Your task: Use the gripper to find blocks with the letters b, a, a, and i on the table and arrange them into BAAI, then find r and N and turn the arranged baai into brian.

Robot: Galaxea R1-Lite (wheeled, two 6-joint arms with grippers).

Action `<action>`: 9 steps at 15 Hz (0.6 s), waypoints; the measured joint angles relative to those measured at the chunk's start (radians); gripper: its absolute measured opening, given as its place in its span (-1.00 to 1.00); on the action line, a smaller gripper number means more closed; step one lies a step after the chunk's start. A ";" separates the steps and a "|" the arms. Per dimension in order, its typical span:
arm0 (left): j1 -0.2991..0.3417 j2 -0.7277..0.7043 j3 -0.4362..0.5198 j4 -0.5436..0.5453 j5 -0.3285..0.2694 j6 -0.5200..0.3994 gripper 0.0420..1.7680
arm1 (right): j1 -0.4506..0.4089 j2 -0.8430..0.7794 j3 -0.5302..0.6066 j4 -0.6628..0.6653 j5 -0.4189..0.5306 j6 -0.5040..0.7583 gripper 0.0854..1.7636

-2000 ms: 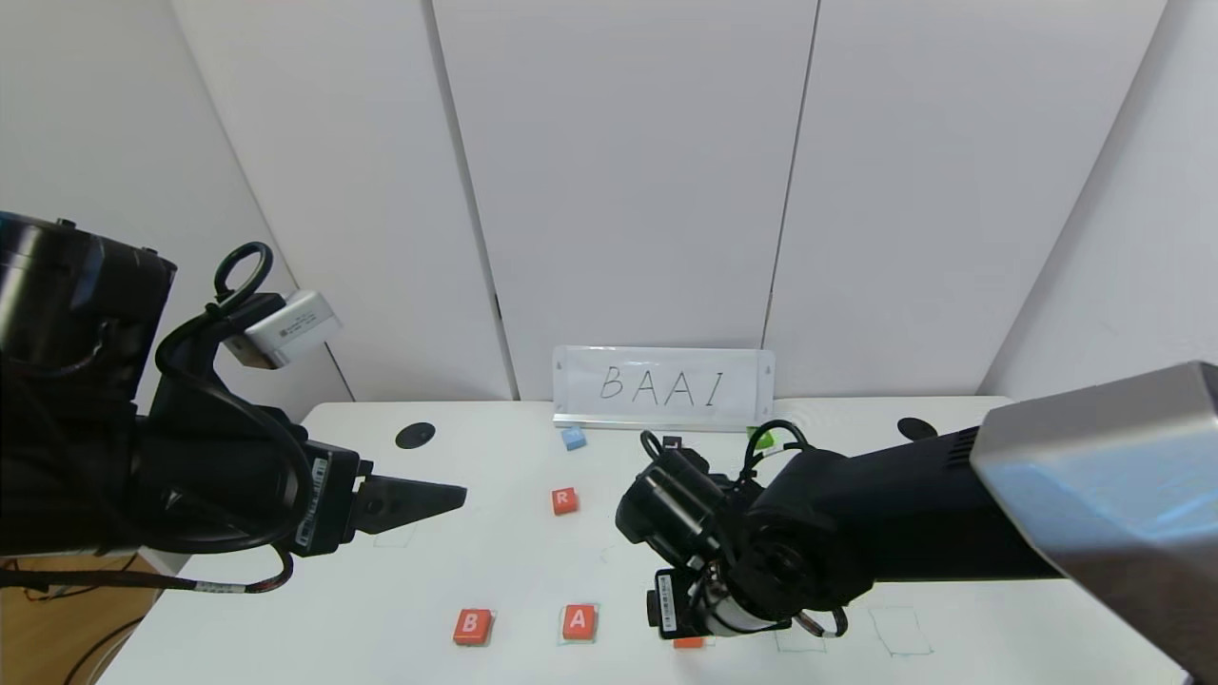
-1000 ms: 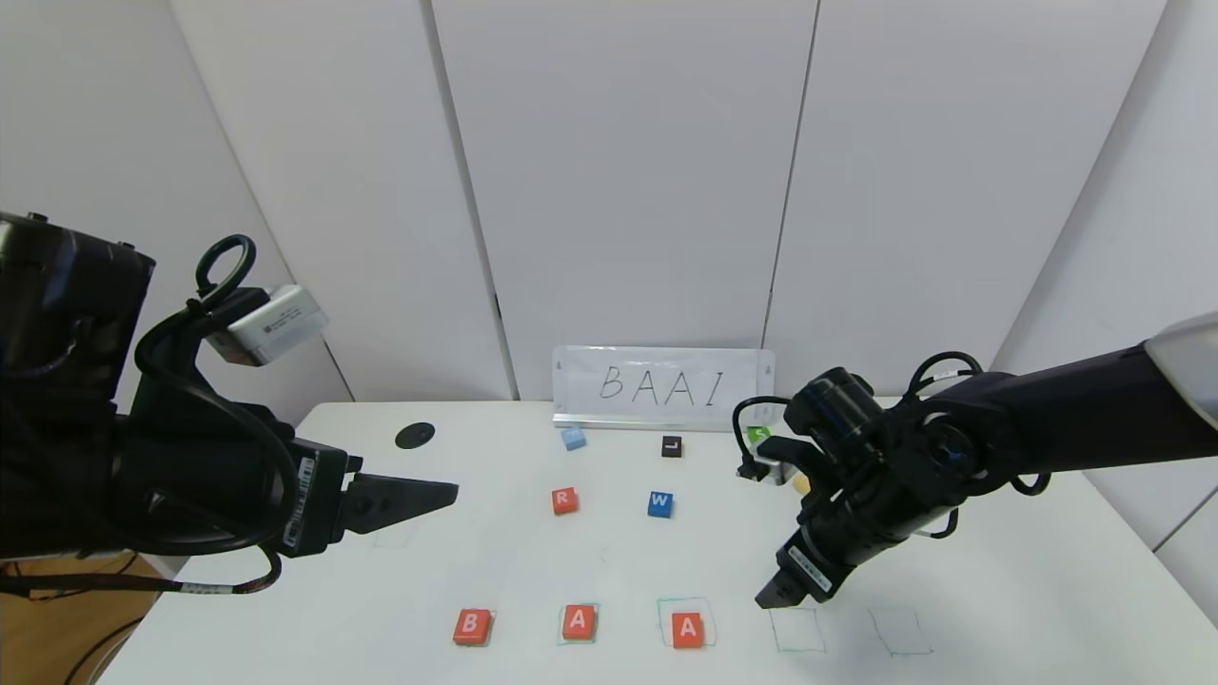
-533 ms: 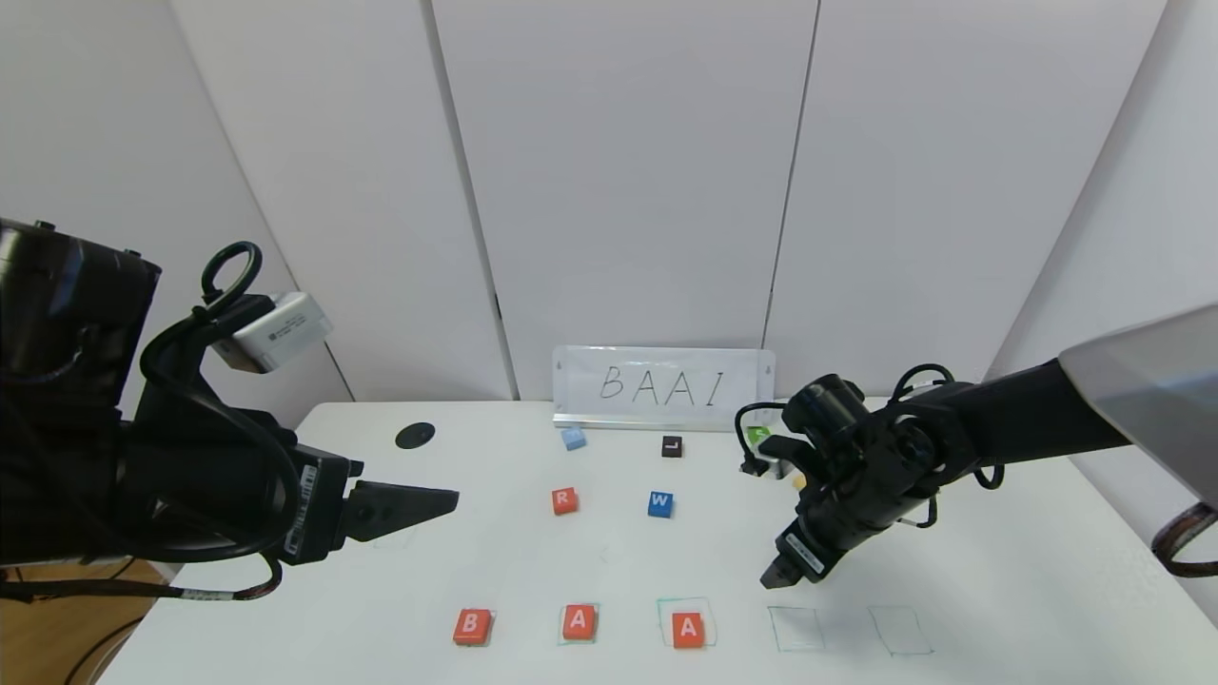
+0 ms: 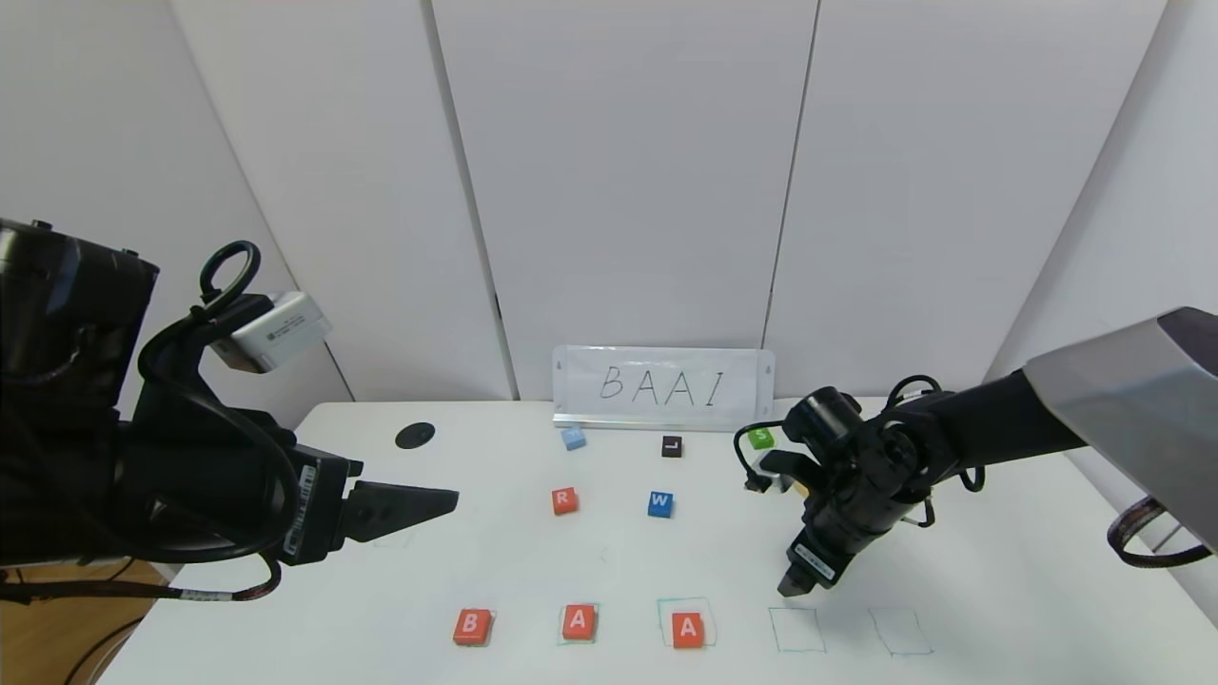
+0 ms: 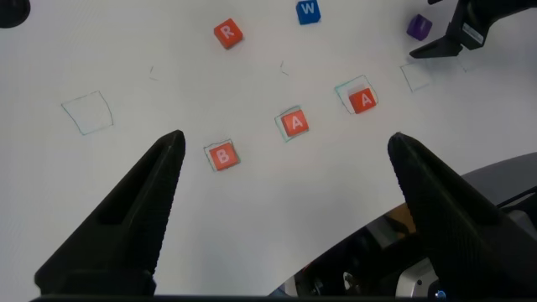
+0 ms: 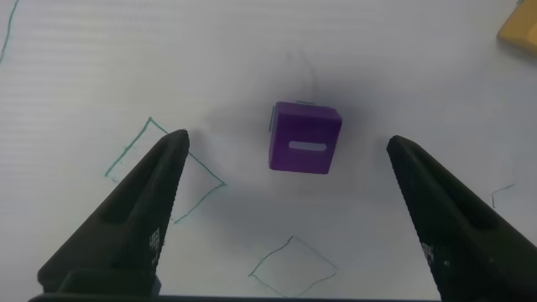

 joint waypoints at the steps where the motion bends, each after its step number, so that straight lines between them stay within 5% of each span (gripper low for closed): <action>1: 0.000 0.001 0.000 0.000 0.000 0.000 0.94 | -0.003 0.008 -0.001 0.000 0.001 -0.003 0.92; 9: -0.001 0.006 0.009 -0.001 0.007 0.031 0.94 | -0.014 0.041 -0.012 -0.003 0.036 -0.009 0.93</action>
